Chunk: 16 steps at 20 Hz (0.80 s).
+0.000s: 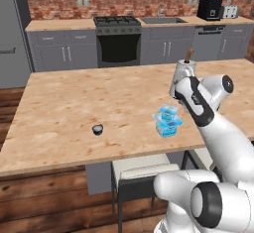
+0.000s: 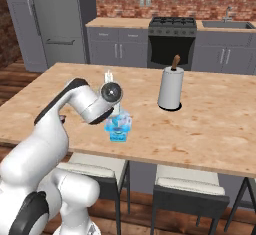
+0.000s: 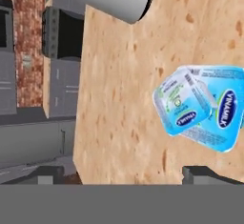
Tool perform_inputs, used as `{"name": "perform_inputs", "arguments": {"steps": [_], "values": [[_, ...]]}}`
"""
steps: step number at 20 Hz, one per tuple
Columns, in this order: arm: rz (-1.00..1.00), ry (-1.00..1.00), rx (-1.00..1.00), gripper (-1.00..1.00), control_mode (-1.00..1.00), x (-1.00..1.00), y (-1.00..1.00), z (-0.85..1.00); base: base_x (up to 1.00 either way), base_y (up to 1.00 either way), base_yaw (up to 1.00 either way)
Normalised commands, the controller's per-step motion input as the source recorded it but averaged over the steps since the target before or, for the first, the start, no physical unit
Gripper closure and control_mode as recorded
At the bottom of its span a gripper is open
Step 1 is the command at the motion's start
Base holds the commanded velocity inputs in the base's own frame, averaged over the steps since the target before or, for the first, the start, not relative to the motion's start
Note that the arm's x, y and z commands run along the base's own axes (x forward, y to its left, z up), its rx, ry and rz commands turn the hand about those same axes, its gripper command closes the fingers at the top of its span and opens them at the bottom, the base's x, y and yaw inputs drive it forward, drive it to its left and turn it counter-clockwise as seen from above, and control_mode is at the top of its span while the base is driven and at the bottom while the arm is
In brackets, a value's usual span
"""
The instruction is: Stack the yogurt containers by placing the smaller containers on top of the larger containers.
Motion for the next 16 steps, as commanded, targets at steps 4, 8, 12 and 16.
{"name": "perform_inputs", "arguments": {"steps": [4, 8, 12, 16], "values": [[0.10, 0.13, -0.14, -1.00, -1.00, -0.27, 0.68, 0.32, 0.00, 0.00, 0.00], [0.10, 0.14, -0.17, -1.00, -1.00, -0.25, 0.85, 0.23, 0.00, 0.00, 0.00], [0.11, 0.09, -0.17, -1.00, -1.00, -0.31, 0.75, 0.16, 0.00, 0.00, 0.00], [0.09, 0.09, -0.18, -1.00, -1.00, -0.09, 0.80, 0.04, 0.00, 0.00, 0.00]]}}
